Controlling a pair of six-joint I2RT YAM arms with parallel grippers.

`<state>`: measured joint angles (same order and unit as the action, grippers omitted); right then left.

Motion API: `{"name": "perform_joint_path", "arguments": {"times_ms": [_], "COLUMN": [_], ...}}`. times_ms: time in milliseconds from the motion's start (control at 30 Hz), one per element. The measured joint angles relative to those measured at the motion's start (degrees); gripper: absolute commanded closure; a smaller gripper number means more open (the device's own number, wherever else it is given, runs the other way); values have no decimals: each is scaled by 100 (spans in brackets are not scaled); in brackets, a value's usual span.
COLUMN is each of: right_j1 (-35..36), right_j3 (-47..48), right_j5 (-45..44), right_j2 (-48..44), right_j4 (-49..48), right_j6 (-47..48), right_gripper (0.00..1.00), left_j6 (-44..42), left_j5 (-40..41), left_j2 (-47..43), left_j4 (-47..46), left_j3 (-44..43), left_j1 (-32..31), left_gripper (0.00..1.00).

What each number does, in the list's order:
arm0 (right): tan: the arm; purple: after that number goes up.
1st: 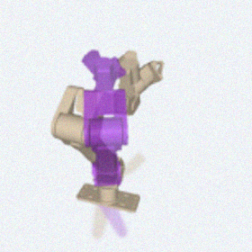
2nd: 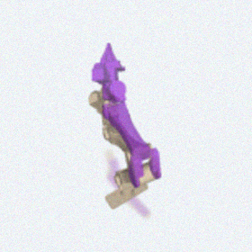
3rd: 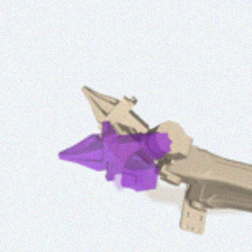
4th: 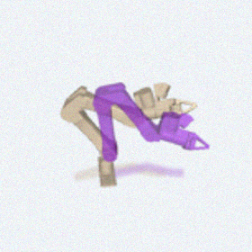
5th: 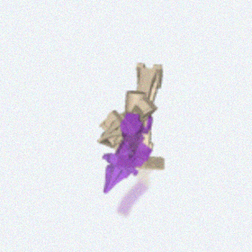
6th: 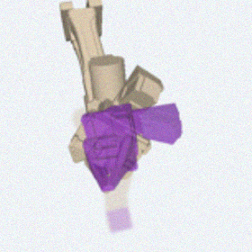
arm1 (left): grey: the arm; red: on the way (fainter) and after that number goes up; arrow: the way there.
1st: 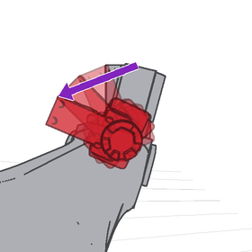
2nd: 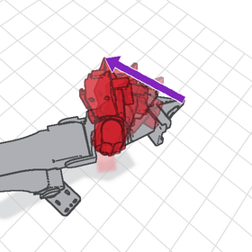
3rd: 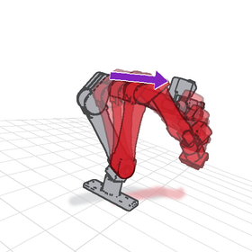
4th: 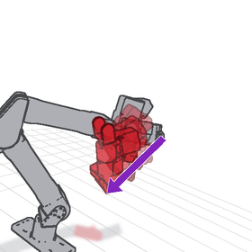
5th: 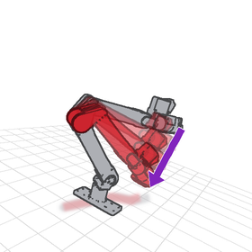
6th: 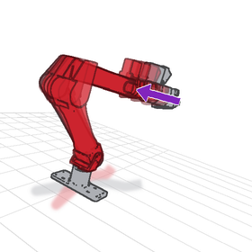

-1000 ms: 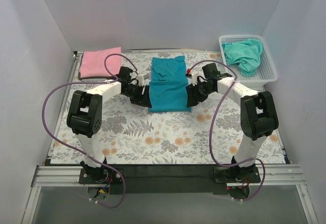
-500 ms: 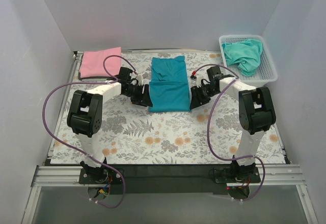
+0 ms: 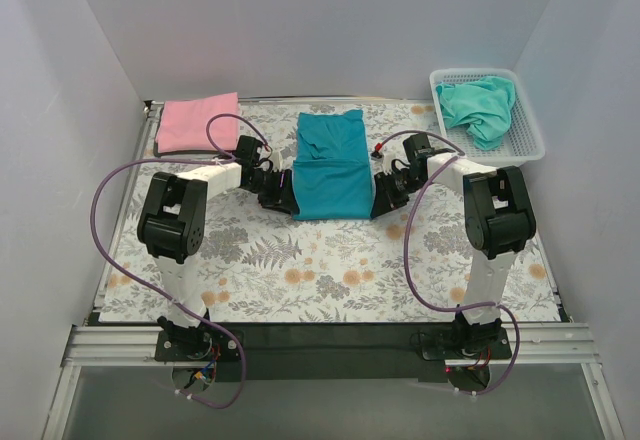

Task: Fold and stack the t-shirts
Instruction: Fold the tshirt

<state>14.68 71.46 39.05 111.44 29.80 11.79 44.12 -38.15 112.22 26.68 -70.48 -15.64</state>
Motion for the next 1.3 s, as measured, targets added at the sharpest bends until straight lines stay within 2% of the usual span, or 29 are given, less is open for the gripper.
{"name": "perform_joint_path", "arguments": {"times_ms": [33,133,333,367,433,800,833,867,933,1033,1167,1300], "right_j1": [0,0,-9,-11,-20,-31,-31,-33,-33,-33,-46,-70], "right_j3": [0,2,-2,-9,-79,-634,-645,-647,-647,-647,-647,-492], "right_j5": [9,26,105,120,146,136,136,133,133,136,120,133], "right_j2": [13,55,59,50,-9,-199,-199,-199,-199,-203,-334,-531], "right_j4": [-2,-15,-13,-17,-42,-66,-59,-57,-61,9,177,229], "right_j6": [-2,2,33,42,66,236,245,258,280,361,433,348], "right_gripper": [83,99,99,99,99,99,99,99,99,93,70,66], "left_j6": [9,28,68,68,74,2,-4,-22,-79,-103,-339,-498], "left_j5": [-2,-4,-26,-31,-46,-133,-133,-133,-131,-149,17,111], "left_j2": [-2,0,-2,-2,-4,-59,-59,-59,-59,-136,-350,-573], "left_j4": [-13,-28,-111,-125,-153,-129,-118,-109,-96,-22,35,96], "left_j3": [-2,-2,-2,0,4,328,337,337,337,332,334,337], "left_j1": [0,0,0,0,0,0,0,0,0,-2,-7,-7], "left_gripper": [63,68,86,95,100,100,95,83,68,63,63,61]}}
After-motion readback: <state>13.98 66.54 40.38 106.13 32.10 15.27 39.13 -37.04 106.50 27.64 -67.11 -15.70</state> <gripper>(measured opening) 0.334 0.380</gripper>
